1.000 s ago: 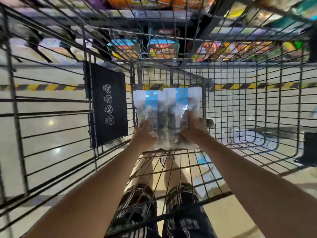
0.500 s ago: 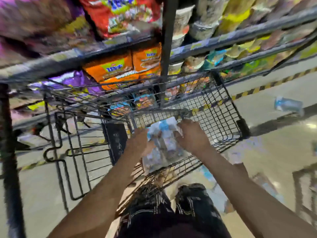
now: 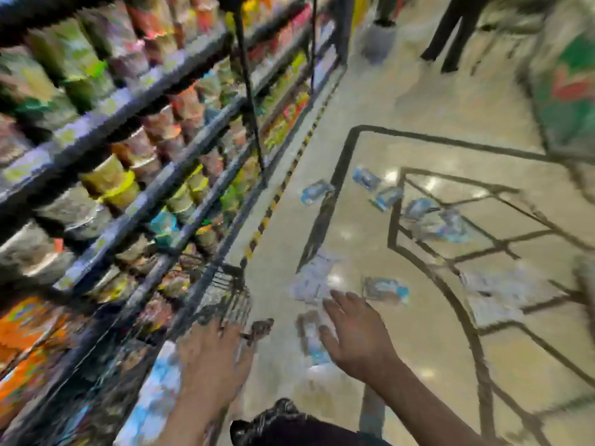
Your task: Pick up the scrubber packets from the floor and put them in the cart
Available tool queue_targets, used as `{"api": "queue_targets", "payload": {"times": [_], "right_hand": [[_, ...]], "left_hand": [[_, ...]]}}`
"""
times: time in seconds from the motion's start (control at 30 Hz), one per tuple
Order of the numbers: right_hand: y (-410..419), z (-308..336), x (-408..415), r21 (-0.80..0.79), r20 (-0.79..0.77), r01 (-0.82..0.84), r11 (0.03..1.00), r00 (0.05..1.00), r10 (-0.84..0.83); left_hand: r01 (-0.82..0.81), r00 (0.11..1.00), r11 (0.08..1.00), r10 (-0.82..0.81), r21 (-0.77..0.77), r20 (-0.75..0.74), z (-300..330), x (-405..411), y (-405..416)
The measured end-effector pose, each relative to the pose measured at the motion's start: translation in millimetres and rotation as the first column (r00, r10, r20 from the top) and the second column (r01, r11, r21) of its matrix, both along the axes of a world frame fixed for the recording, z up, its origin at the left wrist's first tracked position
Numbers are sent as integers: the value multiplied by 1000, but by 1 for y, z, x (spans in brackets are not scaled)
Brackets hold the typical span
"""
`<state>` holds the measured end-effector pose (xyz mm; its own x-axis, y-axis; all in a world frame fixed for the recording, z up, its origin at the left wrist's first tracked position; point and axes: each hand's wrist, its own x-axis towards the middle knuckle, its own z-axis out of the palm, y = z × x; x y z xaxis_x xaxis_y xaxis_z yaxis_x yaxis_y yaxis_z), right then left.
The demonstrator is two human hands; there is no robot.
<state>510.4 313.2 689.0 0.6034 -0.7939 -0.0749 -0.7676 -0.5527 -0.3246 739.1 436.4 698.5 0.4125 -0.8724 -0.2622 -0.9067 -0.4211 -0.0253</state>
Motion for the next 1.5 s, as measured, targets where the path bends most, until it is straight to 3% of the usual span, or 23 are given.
{"api": "queue_targets", "payload": {"times": [0.23,0.4,0.57,0.67,0.8,0.97,1.13,1.33,1.5], "right_hand": [[-29,-13,-227,-18,-15,404,915,915,-404],[-54,-22,-345,19,-80,567,824,822,-564],[-112,-26,-423,80,-184,674,734,734,-654],[-153,-34,-463,83,-276,699,710,701,-657],[-193,-49,-514,117,-364,758,641,633,-683],[-229,-63,-571,181,-406,812,555,576,-709],[-247,-67,-625,200,-390,849,489,527,-755],[-269,-99,-696,267,-357,829,491,558,-749],[-295,-198,-738,390,-374,759,522,648,-663]], "left_hand": [[197,968,980,-199,-33,-153,-3,-187,-133],[426,877,894,-445,-136,-178,-5,-297,-189],[468,851,878,-478,-97,-217,-23,-364,-261],[441,851,892,-451,-99,-271,-44,-395,-309],[429,856,903,-396,32,-333,-68,-441,-370],[506,811,859,-444,77,-382,-87,-506,-434],[613,763,786,-563,79,-318,-89,-588,-486],[621,761,780,-575,80,-300,-117,-680,-525],[602,791,780,-551,174,-267,-200,-725,-546]]}}
